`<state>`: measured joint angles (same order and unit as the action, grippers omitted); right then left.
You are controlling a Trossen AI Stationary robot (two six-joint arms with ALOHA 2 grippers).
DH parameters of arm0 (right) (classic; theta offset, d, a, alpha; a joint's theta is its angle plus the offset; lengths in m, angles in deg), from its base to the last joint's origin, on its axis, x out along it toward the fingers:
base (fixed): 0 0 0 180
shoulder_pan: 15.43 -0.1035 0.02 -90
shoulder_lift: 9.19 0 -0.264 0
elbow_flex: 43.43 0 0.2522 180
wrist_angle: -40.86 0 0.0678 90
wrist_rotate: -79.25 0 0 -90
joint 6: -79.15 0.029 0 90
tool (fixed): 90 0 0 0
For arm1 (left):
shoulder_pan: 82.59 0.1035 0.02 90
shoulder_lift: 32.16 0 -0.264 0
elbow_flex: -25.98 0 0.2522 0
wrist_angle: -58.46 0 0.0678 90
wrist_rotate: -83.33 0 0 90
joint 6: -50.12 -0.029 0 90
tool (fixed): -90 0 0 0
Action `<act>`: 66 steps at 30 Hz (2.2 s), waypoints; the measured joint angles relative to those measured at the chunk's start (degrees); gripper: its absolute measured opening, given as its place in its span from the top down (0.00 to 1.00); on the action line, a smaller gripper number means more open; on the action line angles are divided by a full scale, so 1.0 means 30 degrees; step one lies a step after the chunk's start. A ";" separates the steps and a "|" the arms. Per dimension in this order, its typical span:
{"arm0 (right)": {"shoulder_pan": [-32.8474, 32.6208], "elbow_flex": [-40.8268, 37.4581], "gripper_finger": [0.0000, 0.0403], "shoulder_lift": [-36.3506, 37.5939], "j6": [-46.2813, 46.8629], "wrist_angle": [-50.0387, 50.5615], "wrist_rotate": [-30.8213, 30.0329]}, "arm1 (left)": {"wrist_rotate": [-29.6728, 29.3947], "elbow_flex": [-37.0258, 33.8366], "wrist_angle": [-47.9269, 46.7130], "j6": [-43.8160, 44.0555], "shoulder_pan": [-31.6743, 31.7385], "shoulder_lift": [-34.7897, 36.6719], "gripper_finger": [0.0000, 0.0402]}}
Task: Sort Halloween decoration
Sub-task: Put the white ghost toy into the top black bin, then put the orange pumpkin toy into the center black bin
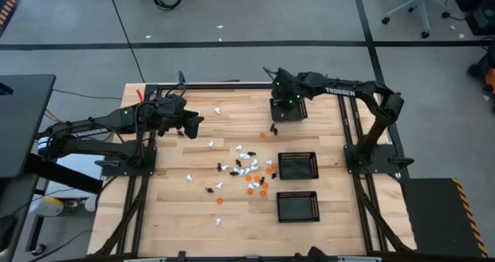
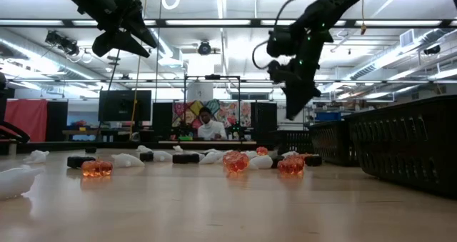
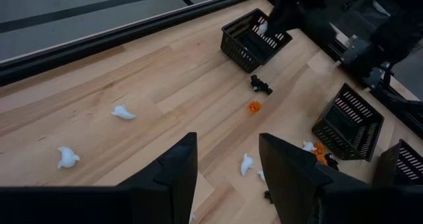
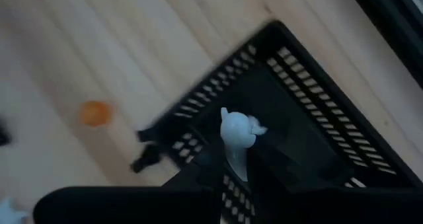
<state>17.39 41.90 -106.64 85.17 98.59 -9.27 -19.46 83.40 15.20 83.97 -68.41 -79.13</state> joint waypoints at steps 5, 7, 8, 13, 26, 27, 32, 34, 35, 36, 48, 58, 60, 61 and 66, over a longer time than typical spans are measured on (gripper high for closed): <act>0.1184 0.0000 0.86 -0.0576 0.0157 0.0232 -0.0123 | -0.0001 0.0000 0.0015 0.0176 0.0007 0.0005 0.57; 0.1596 0.0000 0.86 -0.0990 0.0294 0.0314 -0.0081 | -0.0007 0.0000 0.0029 0.0176 0.0007 -0.0002 0.57; 0.1728 0.0000 0.86 -0.1228 0.0299 0.0469 -0.0030 | -0.0005 0.0000 0.0029 0.0188 0.0007 0.0003 0.57; 0.2083 0.0000 0.83 -0.2482 0.0326 0.0548 0.0634 | -0.0007 0.0000 0.0028 0.0189 0.0007 0.0005 0.57; 0.2184 0.0167 0.59 -0.2178 -0.0065 0.1686 0.1377 | -0.0005 0.0000 -0.0003 0.0182 0.0007 0.0005 0.57; 0.2013 0.0421 0.58 -0.2007 -0.0322 0.2129 0.1251 | -0.0003 0.0000 -0.0007 0.0182 0.0007 0.0005 0.57; -0.0107 0.2228 0.58 -0.1354 -0.2338 0.4121 -0.0087 | -0.0007 0.0000 -0.0007 0.0171 0.0007 0.0005 0.57; -0.1119 0.3000 0.58 -0.1332 -0.2589 0.4297 -0.0053 | -0.0007 0.0000 0.0000 0.0117 0.0007 0.0005 0.57; -0.1607 0.3327 0.58 -0.1332 -0.2684 0.4340 0.0035 | -0.0007 0.0000 -0.0007 0.0117 0.0007 0.0005 0.57; -0.2111 0.3542 0.58 -0.1325 -0.2747 0.4325 0.0124 | -0.0007 0.0000 -0.0004 0.0111 0.0007 0.0005 0.57; -0.5848 0.3912 0.58 -0.2180 -0.3000 0.2719 0.1301 | -0.0007 0.0000 0.0005 -0.0034 0.0007 0.0005 0.57; -0.6498 0.4032 0.58 -0.4647 -0.3544 0.1633 0.1385 | -0.0007 -0.0003 0.0025 -0.0033 0.0000 -0.0002 0.57; -0.6415 0.4413 0.58 -0.5318 -0.3847 0.1635 0.1339 | -0.0007 0.0000 0.0028 -0.0016 0.0001 0.0005 0.57; -0.6378 0.4663 0.58 -0.5659 -0.4062 0.1642 0.1156 | -0.0007 0.0000 0.0018 -0.0022 0.0004 -0.0002 0.57; -0.6123 0.5922 0.57 -0.6865 -0.5561 0.1658 -0.0196 | -0.0007 0.0000 0.0003 -0.0029 0.0003 0.0001 0.57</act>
<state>-0.98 59.67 -127.23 68.49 103.57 -9.86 -19.48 83.40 15.21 83.88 -68.40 -79.13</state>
